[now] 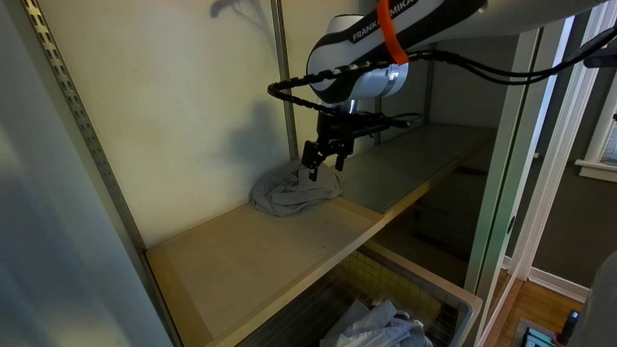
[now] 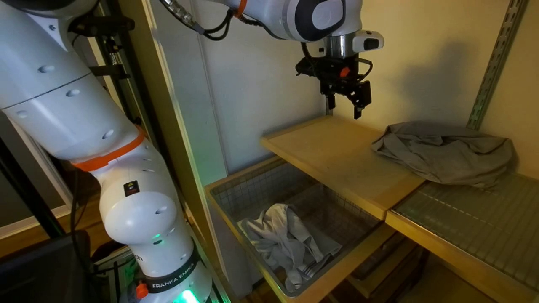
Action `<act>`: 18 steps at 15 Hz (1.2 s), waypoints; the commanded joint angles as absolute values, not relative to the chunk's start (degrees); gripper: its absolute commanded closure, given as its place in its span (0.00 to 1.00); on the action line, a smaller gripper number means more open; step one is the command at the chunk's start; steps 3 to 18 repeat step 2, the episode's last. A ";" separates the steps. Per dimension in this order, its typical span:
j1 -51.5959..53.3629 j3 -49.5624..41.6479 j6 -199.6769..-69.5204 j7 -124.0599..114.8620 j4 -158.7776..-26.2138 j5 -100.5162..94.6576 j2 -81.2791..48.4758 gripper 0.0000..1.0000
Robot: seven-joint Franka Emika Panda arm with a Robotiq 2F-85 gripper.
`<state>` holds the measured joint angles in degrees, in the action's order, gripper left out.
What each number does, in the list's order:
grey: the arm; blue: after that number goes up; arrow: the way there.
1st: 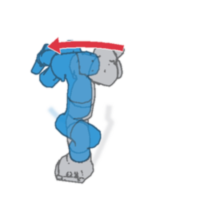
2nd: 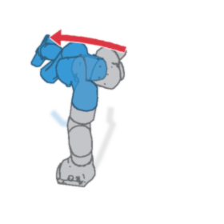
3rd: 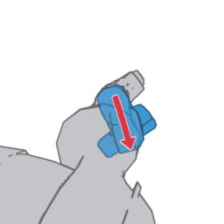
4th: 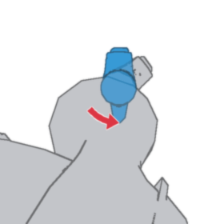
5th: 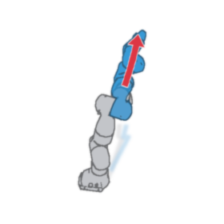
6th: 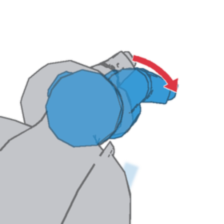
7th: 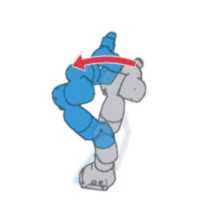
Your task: Fold the towel and put it in the open drawer
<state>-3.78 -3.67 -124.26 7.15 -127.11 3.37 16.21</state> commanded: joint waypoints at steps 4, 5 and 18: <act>-3.28 -4.09 -124.20 7.05 -126.66 3.23 16.06 0.00; -3.28 -4.09 -124.20 7.05 -126.66 3.23 16.06 0.00; -3.28 -4.09 -124.20 7.05 -126.66 3.23 16.06 0.00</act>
